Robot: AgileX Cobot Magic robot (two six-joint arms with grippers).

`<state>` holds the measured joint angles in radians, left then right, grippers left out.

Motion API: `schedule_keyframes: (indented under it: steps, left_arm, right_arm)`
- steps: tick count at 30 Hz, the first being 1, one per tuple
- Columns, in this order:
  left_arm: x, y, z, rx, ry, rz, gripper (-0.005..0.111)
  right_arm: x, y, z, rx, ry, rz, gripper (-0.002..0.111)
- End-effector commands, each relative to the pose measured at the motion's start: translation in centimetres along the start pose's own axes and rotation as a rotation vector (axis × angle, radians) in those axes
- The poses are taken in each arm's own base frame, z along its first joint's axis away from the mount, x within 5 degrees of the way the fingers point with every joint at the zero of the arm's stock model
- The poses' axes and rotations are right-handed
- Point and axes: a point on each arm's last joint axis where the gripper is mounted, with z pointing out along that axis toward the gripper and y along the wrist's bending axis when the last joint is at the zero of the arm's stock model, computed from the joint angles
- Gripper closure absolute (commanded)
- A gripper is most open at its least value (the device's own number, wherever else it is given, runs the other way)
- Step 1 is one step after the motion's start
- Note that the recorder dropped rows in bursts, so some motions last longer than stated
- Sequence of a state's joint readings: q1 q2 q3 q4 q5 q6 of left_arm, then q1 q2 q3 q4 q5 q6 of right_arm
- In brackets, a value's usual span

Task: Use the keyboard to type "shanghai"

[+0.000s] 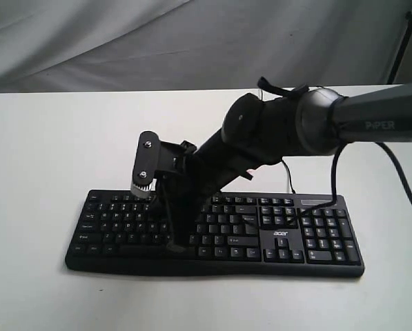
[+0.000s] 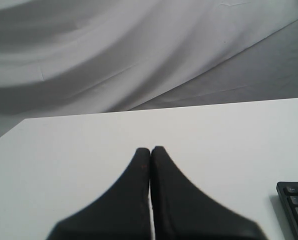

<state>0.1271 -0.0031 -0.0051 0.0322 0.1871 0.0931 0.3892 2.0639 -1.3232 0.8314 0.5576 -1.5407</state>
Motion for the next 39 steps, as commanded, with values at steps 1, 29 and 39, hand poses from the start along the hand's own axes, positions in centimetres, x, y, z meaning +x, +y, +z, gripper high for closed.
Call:
schedule_keyframes:
  steps: [1, 29, 39]
  left_arm:
    - [0.1, 0.0, 0.1, 0.005, 0.004, -0.003, 0.106]
    - [0.1, 0.0, 0.1, 0.005, 0.004, -0.003, 0.106]
    - [0.1, 0.0, 0.1, 0.005, 0.004, -0.003, 0.106]
  right_arm:
    - [0.3, -0.4, -0.6, -0.008, -0.002, 0.007, 0.108]
    - [1.1, -0.3, 0.9, -0.042, -0.005, 0.013, 0.108]
    - [1.1, -0.3, 0.9, -0.040, -0.003, 0.011, 0.108]
